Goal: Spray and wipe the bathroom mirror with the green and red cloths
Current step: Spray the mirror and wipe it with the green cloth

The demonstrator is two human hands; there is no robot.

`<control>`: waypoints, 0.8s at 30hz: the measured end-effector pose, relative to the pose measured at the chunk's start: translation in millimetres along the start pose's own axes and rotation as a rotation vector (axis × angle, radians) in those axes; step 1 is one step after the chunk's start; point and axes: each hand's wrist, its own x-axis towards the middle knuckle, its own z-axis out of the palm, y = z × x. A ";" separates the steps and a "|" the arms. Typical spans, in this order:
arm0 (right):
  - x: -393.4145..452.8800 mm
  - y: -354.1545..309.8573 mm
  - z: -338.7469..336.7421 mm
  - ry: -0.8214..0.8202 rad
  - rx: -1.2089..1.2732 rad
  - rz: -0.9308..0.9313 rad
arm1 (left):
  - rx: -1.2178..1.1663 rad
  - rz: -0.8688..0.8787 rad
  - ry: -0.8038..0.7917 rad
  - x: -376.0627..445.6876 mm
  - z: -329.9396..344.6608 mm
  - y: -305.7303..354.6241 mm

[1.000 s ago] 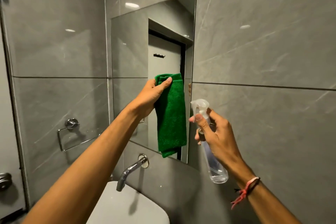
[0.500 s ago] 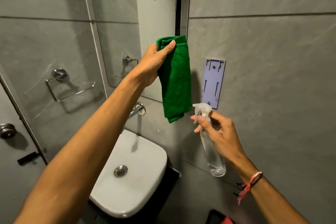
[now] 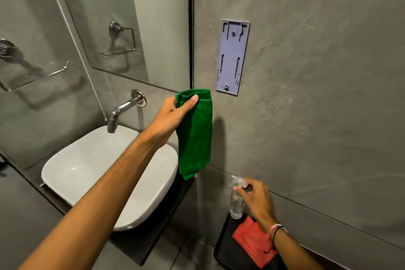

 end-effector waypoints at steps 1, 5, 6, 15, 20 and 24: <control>0.7 11.7 2.8 0.012 -0.036 0.017 | 0.004 -0.018 0.008 -1.4 -0.1 -6.3; 4.2 53.6 15.3 -0.004 -0.094 0.121 | 0.005 -0.081 0.029 -5.6 -1.7 -26.1; 5.9 61.5 19.1 -0.012 -0.092 0.146 | 0.002 -0.097 0.035 -6.0 -3.0 -29.5; 23.9 94.2 40.2 -0.069 -0.134 0.198 | 0.007 -0.152 0.070 -13.9 -19.0 -43.8; 30.5 97.0 40.8 -0.129 -0.191 0.203 | -0.004 -0.160 0.087 -17.7 -24.5 -43.5; 39.4 75.0 23.1 -0.311 -0.307 0.152 | -0.058 -0.127 0.073 -16.9 -24.0 -26.0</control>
